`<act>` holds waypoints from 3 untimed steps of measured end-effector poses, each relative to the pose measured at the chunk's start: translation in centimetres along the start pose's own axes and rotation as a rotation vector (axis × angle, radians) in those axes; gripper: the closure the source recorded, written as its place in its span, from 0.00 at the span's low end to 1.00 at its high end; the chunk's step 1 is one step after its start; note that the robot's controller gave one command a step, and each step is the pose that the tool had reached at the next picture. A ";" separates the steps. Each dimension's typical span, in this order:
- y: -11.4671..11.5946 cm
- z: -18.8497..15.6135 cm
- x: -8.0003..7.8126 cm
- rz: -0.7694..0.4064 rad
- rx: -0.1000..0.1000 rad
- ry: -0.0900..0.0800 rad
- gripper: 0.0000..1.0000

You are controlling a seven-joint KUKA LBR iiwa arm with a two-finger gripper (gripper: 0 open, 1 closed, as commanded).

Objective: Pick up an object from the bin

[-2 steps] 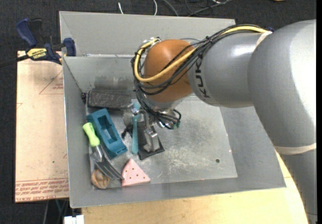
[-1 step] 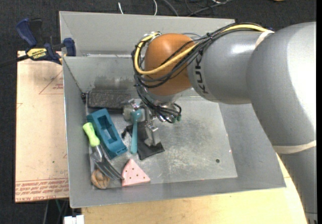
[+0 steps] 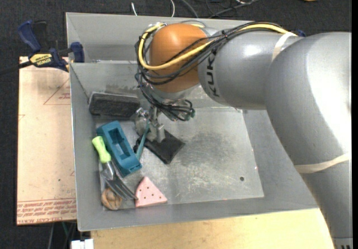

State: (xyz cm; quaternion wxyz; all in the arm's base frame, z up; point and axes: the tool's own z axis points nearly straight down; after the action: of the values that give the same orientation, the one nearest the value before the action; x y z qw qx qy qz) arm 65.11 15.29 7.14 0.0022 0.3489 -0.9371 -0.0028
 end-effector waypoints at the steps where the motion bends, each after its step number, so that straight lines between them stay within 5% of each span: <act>1: 0.0 0.0 0.0 0.000 0.000 0.000 1.00; 2: 0.0 0.0 0.0 0.000 -0.001 0.000 1.00; 3: 1.0 -7.9 -0.6 0.010 -0.001 -0.005 1.00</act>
Offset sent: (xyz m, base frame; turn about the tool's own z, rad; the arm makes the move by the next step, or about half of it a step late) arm 0.0000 0.0000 0.0000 0.0000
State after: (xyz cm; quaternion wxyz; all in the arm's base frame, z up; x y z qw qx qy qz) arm 64.95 16.37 15.09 -0.0001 0.3444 -0.9388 -0.0042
